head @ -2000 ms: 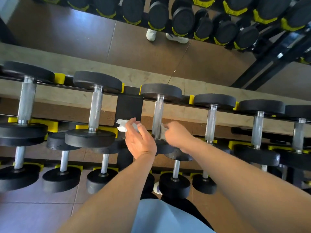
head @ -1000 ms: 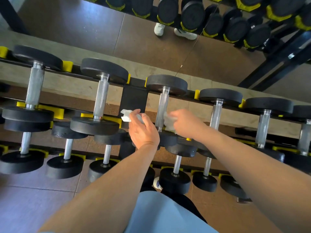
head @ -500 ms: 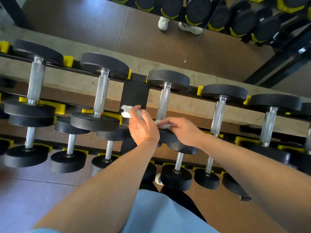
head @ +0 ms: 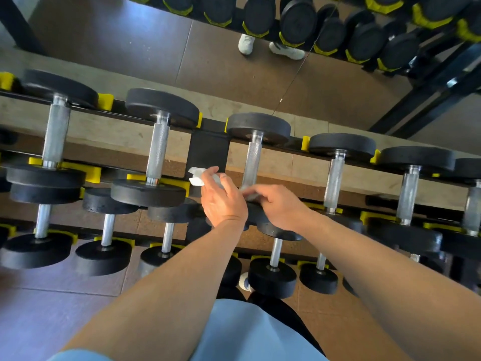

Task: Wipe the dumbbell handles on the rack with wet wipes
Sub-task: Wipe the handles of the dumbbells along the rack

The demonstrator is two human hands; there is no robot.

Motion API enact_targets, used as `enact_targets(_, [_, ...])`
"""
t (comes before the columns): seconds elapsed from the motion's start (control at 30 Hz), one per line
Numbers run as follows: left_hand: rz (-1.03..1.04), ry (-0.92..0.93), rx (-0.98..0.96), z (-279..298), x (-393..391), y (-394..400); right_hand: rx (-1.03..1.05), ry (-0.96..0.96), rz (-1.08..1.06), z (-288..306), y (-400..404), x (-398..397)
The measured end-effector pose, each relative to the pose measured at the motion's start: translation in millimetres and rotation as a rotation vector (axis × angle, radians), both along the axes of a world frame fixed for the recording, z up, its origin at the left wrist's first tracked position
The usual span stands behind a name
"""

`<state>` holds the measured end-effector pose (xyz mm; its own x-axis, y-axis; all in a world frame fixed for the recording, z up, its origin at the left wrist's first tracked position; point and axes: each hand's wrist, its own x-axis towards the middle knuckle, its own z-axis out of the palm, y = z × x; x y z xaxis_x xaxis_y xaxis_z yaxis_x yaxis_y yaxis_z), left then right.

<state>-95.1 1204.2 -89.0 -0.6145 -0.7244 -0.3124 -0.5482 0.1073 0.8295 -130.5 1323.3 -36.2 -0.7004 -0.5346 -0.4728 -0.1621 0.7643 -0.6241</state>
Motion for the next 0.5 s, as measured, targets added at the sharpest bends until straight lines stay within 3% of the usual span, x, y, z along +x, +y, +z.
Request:
enact_targets(0.1, [0.006,0.003,-0.001,0,-1,0,0.058,-0.067,-0.062,7,8,-3])
enact_targets(0.17, [0.005,0.012,-0.002,-1,0,1,-0.018,-0.064,-0.240,13,12,-12])
enact_targets(0.27, [0.010,0.011,-0.001,-2,-2,1,-0.213,0.132,-0.562,20,5,-26])
enact_targets(0.33, [0.007,-0.001,0.007,-3,-2,1,-0.172,0.206,-0.535,17,-4,-27])
enact_targets(0.5, [-0.005,-0.013,0.012,-4,-1,0,0.080,0.102,-0.289,-5,-12,16])
